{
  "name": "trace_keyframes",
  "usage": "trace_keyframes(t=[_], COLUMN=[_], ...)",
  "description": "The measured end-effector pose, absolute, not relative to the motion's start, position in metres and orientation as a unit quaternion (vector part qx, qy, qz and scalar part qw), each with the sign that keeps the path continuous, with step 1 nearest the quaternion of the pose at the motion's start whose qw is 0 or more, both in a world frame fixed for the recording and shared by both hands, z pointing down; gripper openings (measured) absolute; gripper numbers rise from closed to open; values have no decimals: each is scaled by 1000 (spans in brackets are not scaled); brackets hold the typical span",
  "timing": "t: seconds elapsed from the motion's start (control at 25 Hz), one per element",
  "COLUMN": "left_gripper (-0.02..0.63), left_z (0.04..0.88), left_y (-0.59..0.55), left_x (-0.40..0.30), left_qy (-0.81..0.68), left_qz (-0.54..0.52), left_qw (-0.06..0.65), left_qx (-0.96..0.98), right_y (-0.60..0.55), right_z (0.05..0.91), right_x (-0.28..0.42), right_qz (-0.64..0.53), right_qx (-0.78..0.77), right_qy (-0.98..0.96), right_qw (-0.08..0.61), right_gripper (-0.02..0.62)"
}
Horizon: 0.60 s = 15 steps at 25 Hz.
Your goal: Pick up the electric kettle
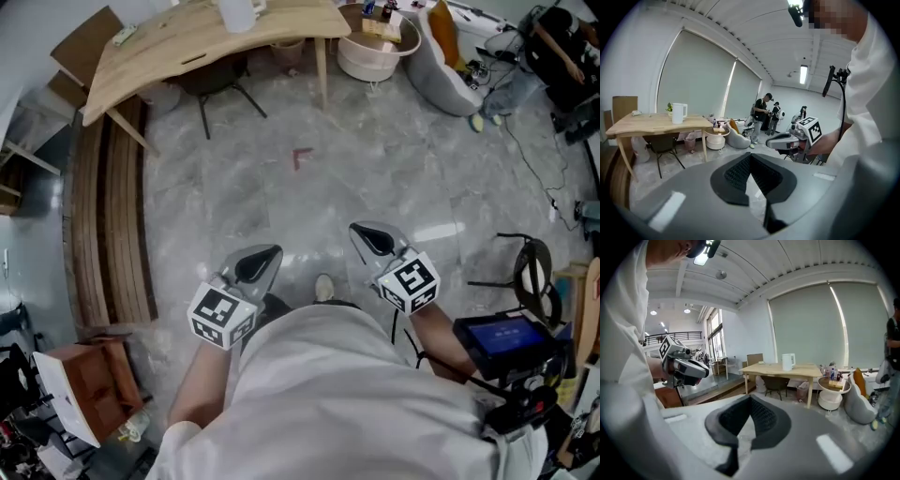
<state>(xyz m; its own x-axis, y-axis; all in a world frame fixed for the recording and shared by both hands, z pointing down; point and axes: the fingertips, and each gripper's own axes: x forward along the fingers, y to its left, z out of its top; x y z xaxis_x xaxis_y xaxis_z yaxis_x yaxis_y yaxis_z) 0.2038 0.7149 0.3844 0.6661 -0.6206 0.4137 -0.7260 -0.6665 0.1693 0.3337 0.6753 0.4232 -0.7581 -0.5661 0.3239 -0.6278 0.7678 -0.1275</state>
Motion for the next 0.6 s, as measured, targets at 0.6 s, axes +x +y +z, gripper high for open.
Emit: trace_keyframes(t=[0.6], left_gripper=[8], left_z=[415], left_y=[566], left_x=[148], left_qy=[-375], left_qz=[153], left_qw=[189], left_qx=[894], right_y=[512], right_z=[447], right_x=[283], right_qz=[113], right_qx=[350], right_qy=[-916], right_qw=[157], right_gripper=[43])
